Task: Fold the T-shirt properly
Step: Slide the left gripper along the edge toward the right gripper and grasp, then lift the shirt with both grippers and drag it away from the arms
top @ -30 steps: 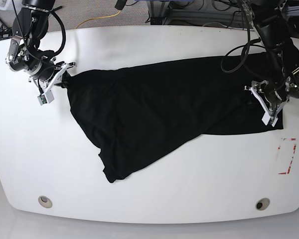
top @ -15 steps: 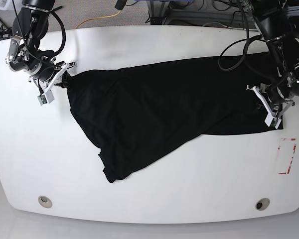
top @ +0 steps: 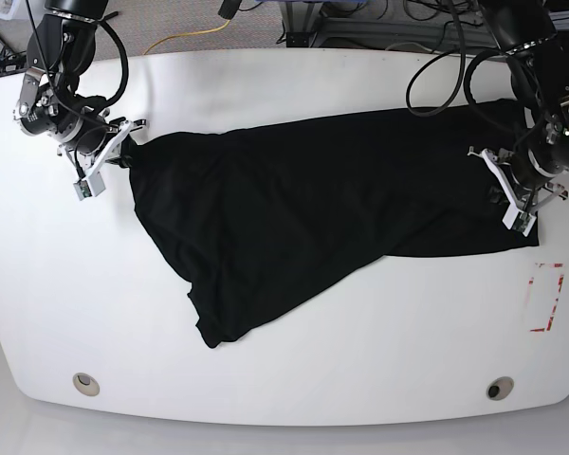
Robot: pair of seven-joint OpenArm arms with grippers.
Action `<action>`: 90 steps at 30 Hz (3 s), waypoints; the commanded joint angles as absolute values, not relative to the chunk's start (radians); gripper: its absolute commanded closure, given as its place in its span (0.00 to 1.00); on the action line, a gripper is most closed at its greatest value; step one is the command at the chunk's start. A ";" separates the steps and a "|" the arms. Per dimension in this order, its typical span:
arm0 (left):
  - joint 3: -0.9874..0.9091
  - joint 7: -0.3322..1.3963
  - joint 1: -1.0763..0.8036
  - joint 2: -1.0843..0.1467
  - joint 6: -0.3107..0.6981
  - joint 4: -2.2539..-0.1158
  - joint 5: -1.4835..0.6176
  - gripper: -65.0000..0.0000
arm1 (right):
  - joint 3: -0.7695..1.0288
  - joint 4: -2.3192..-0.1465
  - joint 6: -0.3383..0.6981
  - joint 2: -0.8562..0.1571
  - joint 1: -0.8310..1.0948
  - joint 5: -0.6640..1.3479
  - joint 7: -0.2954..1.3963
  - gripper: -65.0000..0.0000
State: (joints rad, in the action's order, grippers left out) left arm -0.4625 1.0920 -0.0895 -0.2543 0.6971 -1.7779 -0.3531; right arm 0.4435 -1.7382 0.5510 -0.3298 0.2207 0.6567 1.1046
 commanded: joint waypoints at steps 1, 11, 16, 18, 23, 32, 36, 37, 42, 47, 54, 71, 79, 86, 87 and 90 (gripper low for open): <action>-0.466 1.078 -0.104 -0.254 0.698 -1.808 -0.363 1.00 | 0.449 -1.753 0.555 -0.346 0.213 0.671 1.089 1.00; -0.469 1.078 -0.234 -0.176 0.698 -1.851 -0.364 1.00 | 0.449 -1.753 0.555 -0.346 0.211 0.670 1.087 1.00; -0.466 1.078 -0.263 -0.130 0.698 -1.908 -0.364 1.00 | 0.450 -1.753 0.555 -0.346 0.211 0.670 1.086 1.00; -0.464 1.078 -0.265 -0.119 0.698 -1.913 -0.361 1.00 | 0.450 -1.753 0.555 -0.344 0.211 0.670 1.086 1.00; -0.415 1.078 -0.300 -0.117 0.698 -1.916 -0.363 1.00 | 0.450 -1.753 0.555 -0.344 0.196 0.670 1.086 1.00; -0.383 1.075 -0.311 -0.142 0.698 -1.936 -0.357 1.00 | 0.452 -1.753 0.555 -0.344 0.176 0.670 1.087 1.00; -0.380 1.076 -0.309 -0.142 0.698 -1.934 -0.357 1.00 | 0.452 -1.753 0.555 -0.344 0.177 0.670 1.087 1.00; -0.375 1.076 -0.309 -0.142 0.698 -1.934 -0.357 1.00 | 0.450 -1.753 0.555 -0.344 0.177 0.670 1.087 1.00; -0.351 1.076 -0.315 -0.143 0.698 -1.934 -0.358 0.79 | 0.450 -1.751 0.555 -0.344 0.174 0.670 1.087 1.00; -0.349 1.076 -0.315 -0.143 0.698 -1.934 -0.357 0.78 | 0.450 -1.751 0.555 -0.344 0.176 0.670 1.087 1.00; -0.349 1.076 -0.312 -0.145 0.698 -1.933 -0.355 0.78 | 0.450 -1.751 0.555 -0.344 0.179 0.670 1.087 1.00; -0.266 1.076 -0.308 -0.176 0.698 -1.933 -0.193 0.65 | 0.450 -1.751 0.555 -0.343 0.177 0.674 1.087 1.00; -0.269 1.076 -0.278 -0.177 0.698 -1.931 -0.193 0.59 | 0.450 -1.753 0.555 -0.343 0.177 0.674 1.087 1.00; -0.269 1.076 -0.242 -0.179 0.698 -1.862 -0.193 0.78 | 0.450 -1.753 0.555 -0.343 0.174 0.677 1.087 1.00; -0.269 1.076 -0.239 -0.179 0.698 -1.857 -0.193 0.83 | 0.450 -1.753 0.555 -0.343 0.174 0.677 1.087 1.00; -0.269 1.076 -0.237 -0.179 0.698 -1.854 -0.193 0.93 | 0.450 -1.753 0.555 -0.343 0.173 0.677 1.087 1.00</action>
